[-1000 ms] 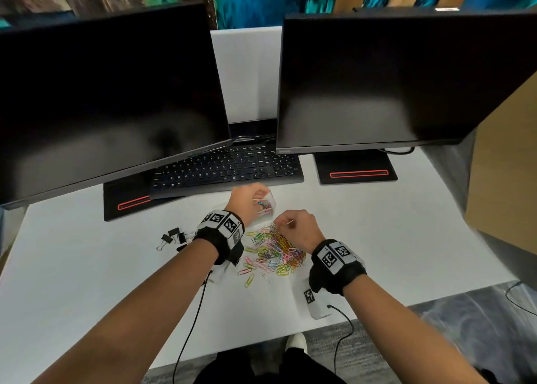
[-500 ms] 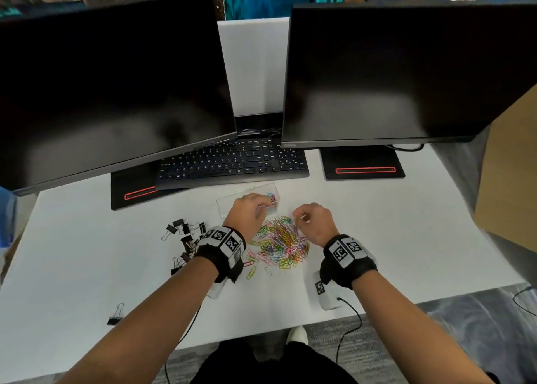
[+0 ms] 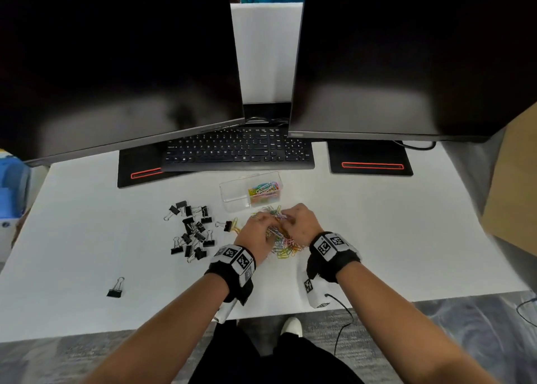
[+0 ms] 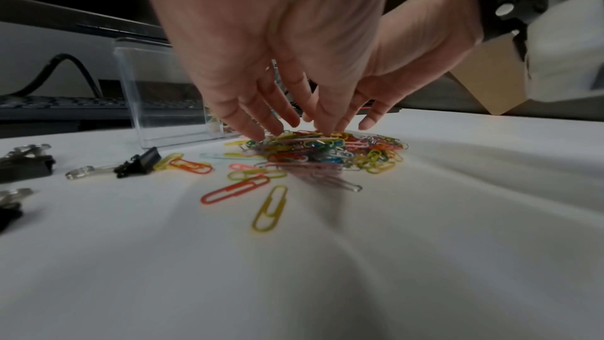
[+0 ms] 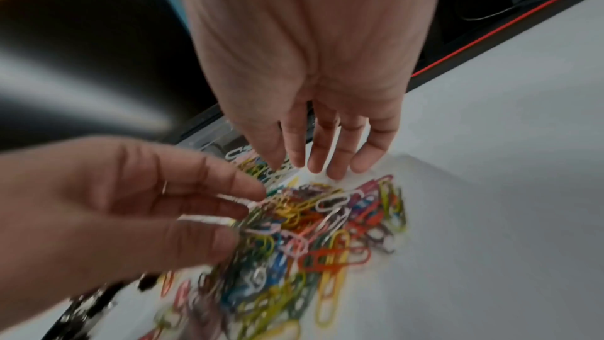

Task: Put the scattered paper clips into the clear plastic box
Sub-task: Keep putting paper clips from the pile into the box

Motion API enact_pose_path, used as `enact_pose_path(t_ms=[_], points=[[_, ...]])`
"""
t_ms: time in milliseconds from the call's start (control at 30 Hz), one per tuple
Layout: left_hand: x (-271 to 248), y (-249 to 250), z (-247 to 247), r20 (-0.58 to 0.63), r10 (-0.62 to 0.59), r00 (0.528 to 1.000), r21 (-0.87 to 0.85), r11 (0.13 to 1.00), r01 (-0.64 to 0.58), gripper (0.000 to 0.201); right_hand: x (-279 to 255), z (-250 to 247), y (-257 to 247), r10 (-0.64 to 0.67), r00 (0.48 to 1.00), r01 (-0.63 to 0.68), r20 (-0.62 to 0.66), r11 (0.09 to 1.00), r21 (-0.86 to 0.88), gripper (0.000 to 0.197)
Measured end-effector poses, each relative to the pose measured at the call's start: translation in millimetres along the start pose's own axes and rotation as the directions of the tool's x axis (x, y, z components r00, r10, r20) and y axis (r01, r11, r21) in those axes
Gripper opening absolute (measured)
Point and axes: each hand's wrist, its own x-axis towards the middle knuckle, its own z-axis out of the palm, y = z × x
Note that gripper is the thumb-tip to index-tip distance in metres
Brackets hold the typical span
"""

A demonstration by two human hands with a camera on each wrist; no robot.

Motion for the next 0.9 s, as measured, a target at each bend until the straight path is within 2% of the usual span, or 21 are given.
enact_pose_path(t_ms=[100,233,400,567,633,733,900], points=[[-2,6,4,0.031,-0.011,0.999,0.032,0.999,0.01,0.034,-4,-15,12,0.084,0.994,-0.081,-0.065,0.996,0.038,0.031],[0,12,12,0.029,-0.02,0.999,0.077,0.997,0.018,0.037,-15,-19,27,0.106,0.994,-0.106,-0.012,0.994,-0.035,0.028],[5,19,11,-0.024,-0.008,1.0,0.117,0.993,0.01,0.026,-25,-13,22,0.015,0.999,-0.013,0.048,0.998,-0.056,0.019],[12,22,1,0.023,-0.103,0.994,0.112,0.989,0.1,0.022,-21,-7,15,-0.02,0.998,0.028,0.052,0.987,-0.16,0.02],[13,20,-1,0.019,-0.136,0.991,0.096,0.986,0.133,0.02,-19,-6,14,-0.028,0.999,0.033,0.031,0.985,-0.17,0.024],[14,15,-1,-0.051,-0.207,0.977,0.05,0.976,0.21,0.015,-16,-7,15,-0.009,1.0,0.009,0.004,0.987,-0.159,0.026],[19,18,-4,-0.156,-0.294,0.943,-0.121,0.953,0.278,0.01,-10,-15,12,-0.035,0.999,0.034,-0.002,0.992,-0.121,0.022]])
